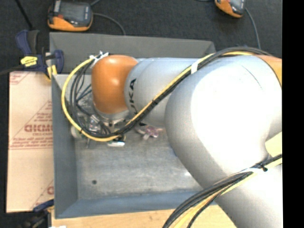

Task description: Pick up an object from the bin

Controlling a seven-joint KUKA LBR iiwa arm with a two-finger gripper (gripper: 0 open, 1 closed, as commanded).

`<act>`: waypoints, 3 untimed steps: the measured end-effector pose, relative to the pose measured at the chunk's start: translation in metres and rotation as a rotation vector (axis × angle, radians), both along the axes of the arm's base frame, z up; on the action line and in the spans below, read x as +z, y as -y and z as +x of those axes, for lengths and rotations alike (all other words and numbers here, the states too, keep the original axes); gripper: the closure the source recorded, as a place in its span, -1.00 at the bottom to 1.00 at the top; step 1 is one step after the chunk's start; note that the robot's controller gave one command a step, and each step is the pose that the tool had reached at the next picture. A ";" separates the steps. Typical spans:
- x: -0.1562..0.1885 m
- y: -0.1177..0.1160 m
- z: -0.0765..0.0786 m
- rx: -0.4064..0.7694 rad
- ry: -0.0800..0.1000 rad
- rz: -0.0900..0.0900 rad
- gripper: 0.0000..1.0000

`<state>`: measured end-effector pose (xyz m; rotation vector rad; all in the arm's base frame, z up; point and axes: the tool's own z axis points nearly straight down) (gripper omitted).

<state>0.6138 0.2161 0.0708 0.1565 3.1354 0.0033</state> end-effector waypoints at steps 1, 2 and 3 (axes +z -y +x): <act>0.141 0.012 -0.011 0.016 0.009 0.002 1.00; 0.092 0.002 0.015 0.021 0.002 -0.001 1.00; 0.104 0.012 -0.009 -0.028 -0.001 0.000 1.00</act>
Offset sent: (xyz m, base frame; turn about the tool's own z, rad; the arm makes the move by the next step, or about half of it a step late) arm -0.0131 -0.0125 0.1340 -0.0167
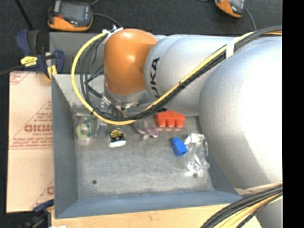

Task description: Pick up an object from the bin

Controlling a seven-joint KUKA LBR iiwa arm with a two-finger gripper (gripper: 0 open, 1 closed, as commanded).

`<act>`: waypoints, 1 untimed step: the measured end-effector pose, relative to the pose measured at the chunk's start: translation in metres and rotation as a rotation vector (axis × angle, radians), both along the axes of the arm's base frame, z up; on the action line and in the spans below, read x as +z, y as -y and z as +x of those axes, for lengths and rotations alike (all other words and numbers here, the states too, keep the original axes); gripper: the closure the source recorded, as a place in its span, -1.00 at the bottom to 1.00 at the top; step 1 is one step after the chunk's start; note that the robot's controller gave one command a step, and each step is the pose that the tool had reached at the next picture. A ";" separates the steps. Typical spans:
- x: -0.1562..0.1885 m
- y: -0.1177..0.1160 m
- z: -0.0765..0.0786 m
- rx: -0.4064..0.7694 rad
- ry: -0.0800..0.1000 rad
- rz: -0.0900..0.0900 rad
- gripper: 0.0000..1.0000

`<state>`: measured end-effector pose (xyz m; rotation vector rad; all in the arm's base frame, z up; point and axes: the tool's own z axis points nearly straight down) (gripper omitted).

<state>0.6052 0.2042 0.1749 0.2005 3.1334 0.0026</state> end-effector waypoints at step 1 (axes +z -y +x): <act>-0.009 0.039 -0.001 -0.055 0.000 -0.002 1.00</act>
Offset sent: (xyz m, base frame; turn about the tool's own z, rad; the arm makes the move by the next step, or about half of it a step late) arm -0.0023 -0.0369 -0.0098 0.0512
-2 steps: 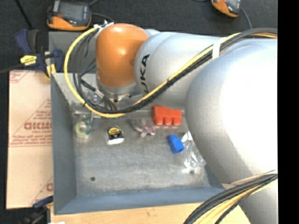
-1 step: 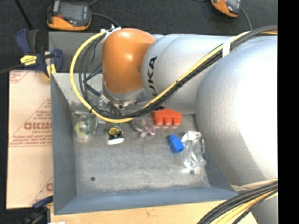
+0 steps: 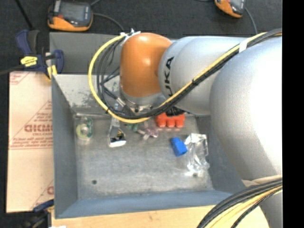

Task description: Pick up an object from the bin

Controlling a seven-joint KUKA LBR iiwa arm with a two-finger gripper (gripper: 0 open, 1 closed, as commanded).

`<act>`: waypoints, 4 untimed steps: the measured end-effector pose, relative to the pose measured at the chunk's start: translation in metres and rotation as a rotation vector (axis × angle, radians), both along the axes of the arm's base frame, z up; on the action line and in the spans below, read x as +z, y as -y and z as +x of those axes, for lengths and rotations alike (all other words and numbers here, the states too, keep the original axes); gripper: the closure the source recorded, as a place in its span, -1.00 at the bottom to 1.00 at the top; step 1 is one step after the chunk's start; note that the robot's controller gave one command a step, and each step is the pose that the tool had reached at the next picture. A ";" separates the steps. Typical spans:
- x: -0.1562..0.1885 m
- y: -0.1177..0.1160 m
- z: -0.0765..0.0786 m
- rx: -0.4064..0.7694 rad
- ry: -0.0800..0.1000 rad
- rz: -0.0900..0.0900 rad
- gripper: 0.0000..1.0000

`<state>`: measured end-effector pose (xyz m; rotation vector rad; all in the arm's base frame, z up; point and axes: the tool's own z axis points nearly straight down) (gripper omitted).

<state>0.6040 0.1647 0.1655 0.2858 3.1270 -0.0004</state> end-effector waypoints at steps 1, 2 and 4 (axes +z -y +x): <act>0.086 0.036 -0.041 0.737 0.007 -0.002 1.00; 0.138 0.033 -0.077 1.101 0.007 -0.003 1.00; 0.017 0.016 -0.028 0.715 0.005 0.001 1.00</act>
Offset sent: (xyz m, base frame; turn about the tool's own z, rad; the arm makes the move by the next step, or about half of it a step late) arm -0.0431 -0.0348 0.0835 -0.7388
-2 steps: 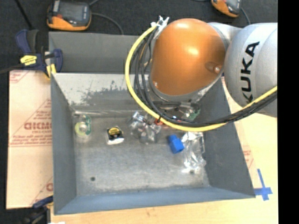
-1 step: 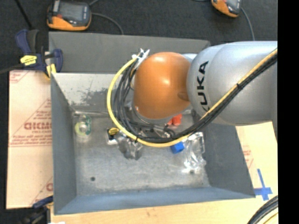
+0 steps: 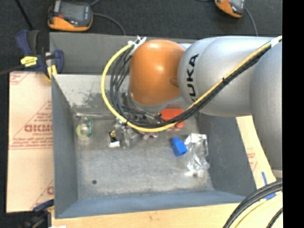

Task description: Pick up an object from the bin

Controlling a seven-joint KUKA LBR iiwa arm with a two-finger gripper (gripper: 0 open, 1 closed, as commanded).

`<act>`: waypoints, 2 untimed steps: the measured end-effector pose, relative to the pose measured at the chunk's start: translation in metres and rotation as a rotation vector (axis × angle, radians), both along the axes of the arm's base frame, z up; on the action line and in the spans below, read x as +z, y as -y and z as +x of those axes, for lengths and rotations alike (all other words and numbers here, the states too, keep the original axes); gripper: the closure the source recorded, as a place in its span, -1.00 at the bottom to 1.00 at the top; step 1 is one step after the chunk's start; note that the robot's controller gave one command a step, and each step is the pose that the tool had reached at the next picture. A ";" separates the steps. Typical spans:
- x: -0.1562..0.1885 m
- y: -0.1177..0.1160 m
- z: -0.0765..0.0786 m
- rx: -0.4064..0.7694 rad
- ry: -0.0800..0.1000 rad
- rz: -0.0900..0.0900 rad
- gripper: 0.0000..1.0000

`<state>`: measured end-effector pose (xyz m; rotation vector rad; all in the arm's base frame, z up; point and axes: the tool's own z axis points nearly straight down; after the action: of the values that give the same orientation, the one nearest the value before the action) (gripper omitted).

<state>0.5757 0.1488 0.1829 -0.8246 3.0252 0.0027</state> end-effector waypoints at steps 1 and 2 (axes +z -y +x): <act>0.075 0.021 0.012 -0.057 0.007 0.000 1.00; 0.070 0.020 0.010 -0.055 -0.001 -0.001 -1.00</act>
Offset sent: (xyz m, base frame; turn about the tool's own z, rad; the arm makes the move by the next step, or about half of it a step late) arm 0.0090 -0.0200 0.0685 0.0545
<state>0.5860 0.1286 0.2525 -0.7411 3.0480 0.0015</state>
